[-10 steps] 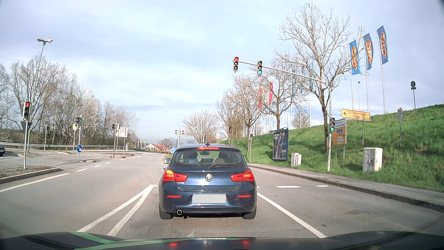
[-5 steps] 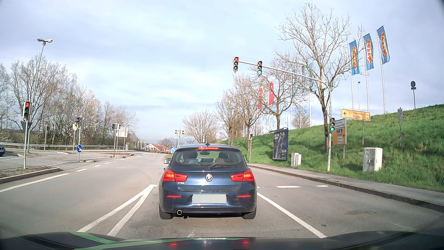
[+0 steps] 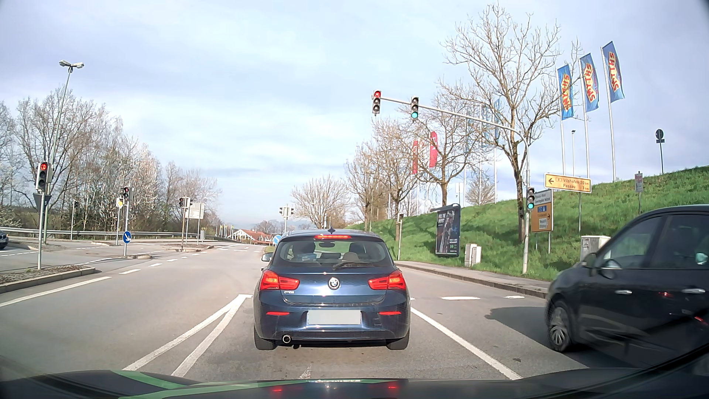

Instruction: Follow the waypoints while adhering to traffic rules and regulations

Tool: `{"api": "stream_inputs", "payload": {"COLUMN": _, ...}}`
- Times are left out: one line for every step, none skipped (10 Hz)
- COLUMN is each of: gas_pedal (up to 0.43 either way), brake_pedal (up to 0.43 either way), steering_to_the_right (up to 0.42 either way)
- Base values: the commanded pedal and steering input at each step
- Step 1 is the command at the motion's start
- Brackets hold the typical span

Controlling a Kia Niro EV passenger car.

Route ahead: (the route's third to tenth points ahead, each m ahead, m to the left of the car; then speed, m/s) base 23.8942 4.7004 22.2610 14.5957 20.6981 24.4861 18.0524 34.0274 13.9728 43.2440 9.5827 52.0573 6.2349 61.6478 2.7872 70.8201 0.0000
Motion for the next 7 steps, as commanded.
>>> {"api": "stream_inputs", "payload": {"gas_pedal": 0.0, "brake_pedal": 0.409, "steering_to_the_right": -0.075}}
{"api": "stream_inputs", "payload": {"gas_pedal": 0.0, "brake_pedal": 0.409, "steering_to_the_right": -0.075}}
{"api": "stream_inputs", "payload": {"gas_pedal": 0.0, "brake_pedal": 0.409, "steering_to_the_right": -0.075}}
{"api": "stream_inputs", "payload": {"gas_pedal": 0.0, "brake_pedal": 0.409, "steering_to_the_right": -0.075}}
{"api": "stream_inputs", "payload": {"gas_pedal": 0.0, "brake_pedal": 0.409, "steering_to_the_right": -0.075}}
{"api": "stream_inputs", "payload": {"gas_pedal": 0.0, "brake_pedal": 0.409, "steering_to_the_right": -0.076}}
{"api": "stream_inputs", "payload": {"gas_pedal": 0.0, "brake_pedal": 0.409, "steering_to_the_right": -0.075}}
